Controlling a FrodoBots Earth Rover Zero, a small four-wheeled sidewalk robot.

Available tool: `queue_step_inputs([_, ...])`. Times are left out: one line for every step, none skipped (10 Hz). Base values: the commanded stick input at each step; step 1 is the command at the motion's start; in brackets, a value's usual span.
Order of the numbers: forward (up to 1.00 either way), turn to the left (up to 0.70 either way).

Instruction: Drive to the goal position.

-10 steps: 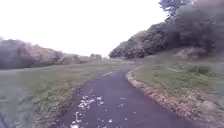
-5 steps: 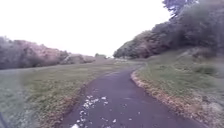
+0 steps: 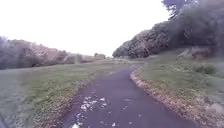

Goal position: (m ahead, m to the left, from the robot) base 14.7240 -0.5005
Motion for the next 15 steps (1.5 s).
queue_step_inputs([0.6, 0.0])
queue_step_inputs([0.6, 0.0])
queue_step_inputs([0.6, 0.0])
queue_step_inputs([0.6, 0.0])
queue_step_inputs([0.6, 0.0])
queue_step_inputs([0.6, 0.0])
queue_step_inputs([0.6, 0.0])
queue_step_inputs([0.6, 0.0])
queue_step_inputs([0.6, 0.0])
queue_step_inputs([0.6, 0.0])
queue_step_inputs([0.6, 0.0])
queue_step_inputs([0.6, 0.0])
queue_step_inputs([0.6, 0.0])
queue_step_inputs([0.6, 0.0])
queue_step_inputs([0.6, 0.0])
